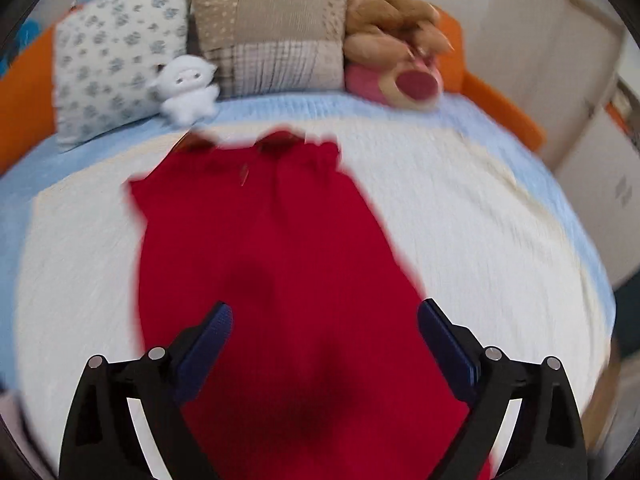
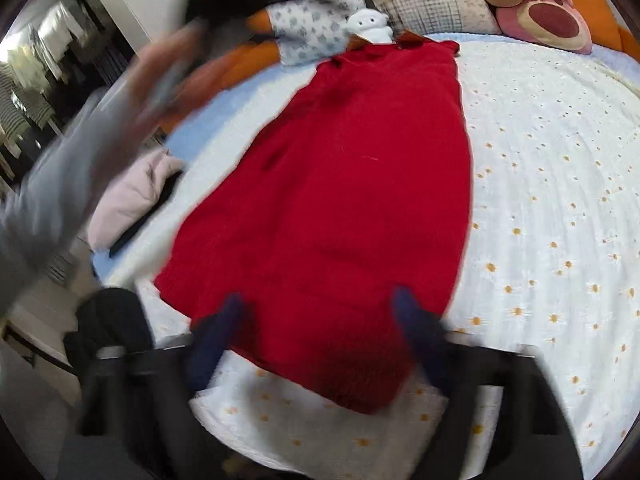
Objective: Fold large clothes
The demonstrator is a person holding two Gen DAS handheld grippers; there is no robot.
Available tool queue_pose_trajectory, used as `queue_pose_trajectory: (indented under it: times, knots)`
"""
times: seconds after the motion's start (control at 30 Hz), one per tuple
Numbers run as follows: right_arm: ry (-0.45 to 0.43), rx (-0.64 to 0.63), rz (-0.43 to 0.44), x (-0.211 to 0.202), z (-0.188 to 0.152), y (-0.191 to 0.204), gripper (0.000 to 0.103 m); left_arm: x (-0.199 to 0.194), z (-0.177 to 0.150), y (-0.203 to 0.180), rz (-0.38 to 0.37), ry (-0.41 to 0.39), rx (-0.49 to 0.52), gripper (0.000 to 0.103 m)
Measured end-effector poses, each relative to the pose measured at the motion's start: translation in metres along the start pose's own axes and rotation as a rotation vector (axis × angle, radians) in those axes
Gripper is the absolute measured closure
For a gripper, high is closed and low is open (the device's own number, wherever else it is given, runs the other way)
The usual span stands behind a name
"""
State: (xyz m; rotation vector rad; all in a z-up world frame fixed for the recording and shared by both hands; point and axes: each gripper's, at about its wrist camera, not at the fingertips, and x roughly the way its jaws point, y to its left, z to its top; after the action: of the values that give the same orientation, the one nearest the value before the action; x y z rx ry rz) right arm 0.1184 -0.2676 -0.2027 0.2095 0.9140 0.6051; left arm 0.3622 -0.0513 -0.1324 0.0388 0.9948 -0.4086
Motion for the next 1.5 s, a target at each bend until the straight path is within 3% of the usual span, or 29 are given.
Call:
queue_pose_trajectory:
  times: [0.1, 0.17, 0.23, 0.33, 0.4, 0.5, 0.57, 0.7, 0.77, 0.87, 0.97, 1.0, 1.1, 1.23, 1.3, 1.37, 1.4, 1.43, 1.5]
  knots:
    - [0.001, 0.008, -0.003, -0.011, 0.006, 0.009, 0.018, -0.051, -0.075, -0.001, -0.003, 0.034, -0.037, 0.008]
    - [-0.046, 0.029, 0.002, -0.03, 0.011, 0.013, 0.019, -0.073, -0.123, 0.002, 0.015, 0.043, -0.095, 0.007]
    - [-0.1, 0.048, 0.002, -0.049, 0.014, 0.014, 0.019, -0.08, -0.153, 0.001, -0.002, 0.057, -0.125, 0.007]
    - [-0.146, 0.079, -0.084, -0.067, 0.017, 0.009, 0.019, -0.07, -0.196, 0.009, -0.031, 0.083, -0.205, 0.007]
    - [-0.149, 0.082, -0.157, -0.066, 0.017, 0.007, 0.036, -0.059, -0.217, 0.019, -0.047, 0.116, -0.254, 0.007]
    - [-0.062, 0.035, -0.254, -0.043, 0.015, 0.009, 0.048, -0.03, -0.243, 0.022, -0.04, 0.177, -0.26, 0.007]
    - [0.06, -0.035, -0.355, -0.012, 0.009, 0.012, 0.051, -0.022, -0.252, 0.02, -0.023, 0.165, -0.236, 0.007]
    - [0.116, -0.087, -0.405, 0.014, -0.001, 0.019, 0.051, -0.023, -0.254, 0.022, -0.033, 0.157, -0.246, 0.007]
    - [0.106, -0.02, -0.334, 0.004, 0.004, 0.012, 0.049, -0.03, -0.258, 0.029, -0.085, 0.169, -0.287, 0.007]
    - [0.087, 0.184, -0.092, -0.017, 0.0, -0.02, 0.028, -0.039, -0.266, 0.045, -0.243, 0.202, -0.367, 0.007]
    - [0.123, 0.376, 0.093, -0.018, -0.01, -0.053, 0.028, -0.038, -0.277, 0.055, -0.342, 0.236, -0.436, 0.007]
    - [0.131, 0.403, 0.118, -0.016, -0.011, -0.057, 0.028, -0.036, -0.281, 0.057, -0.381, 0.242, -0.456, 0.007]
    - [0.165, 0.465, 0.222, -0.001, -0.013, -0.062, 0.03, -0.034, -0.282, 0.058, -0.403, 0.242, -0.453, 0.007]
    - [0.201, 0.431, 0.191, 0.0, -0.012, -0.06, 0.029, -0.022, -0.28, 0.051, -0.525, 0.262, -0.482, 0.007]
    - [0.269, 0.441, 0.151, 0.012, -0.013, -0.067, 0.031, -0.013, -0.277, 0.046, -0.512, 0.275, -0.476, 0.007]
    - [0.273, 0.443, 0.153, 0.015, -0.015, -0.069, 0.031, -0.014, -0.275, 0.042, -0.495, 0.272, -0.451, 0.007]
    - [0.273, 0.435, 0.146, 0.013, -0.013, -0.067, 0.041, -0.015, -0.275, 0.041, -0.489, 0.268, -0.446, 0.008]
    - [0.272, 0.433, 0.159, 0.01, -0.011, -0.066, 0.048, -0.015, -0.276, 0.042, -0.485, 0.266, -0.449, 0.011]
    - [0.271, 0.415, 0.131, 0.008, -0.005, -0.062, 0.056, -0.018, -0.275, 0.049, -0.464, 0.272, -0.481, 0.037]
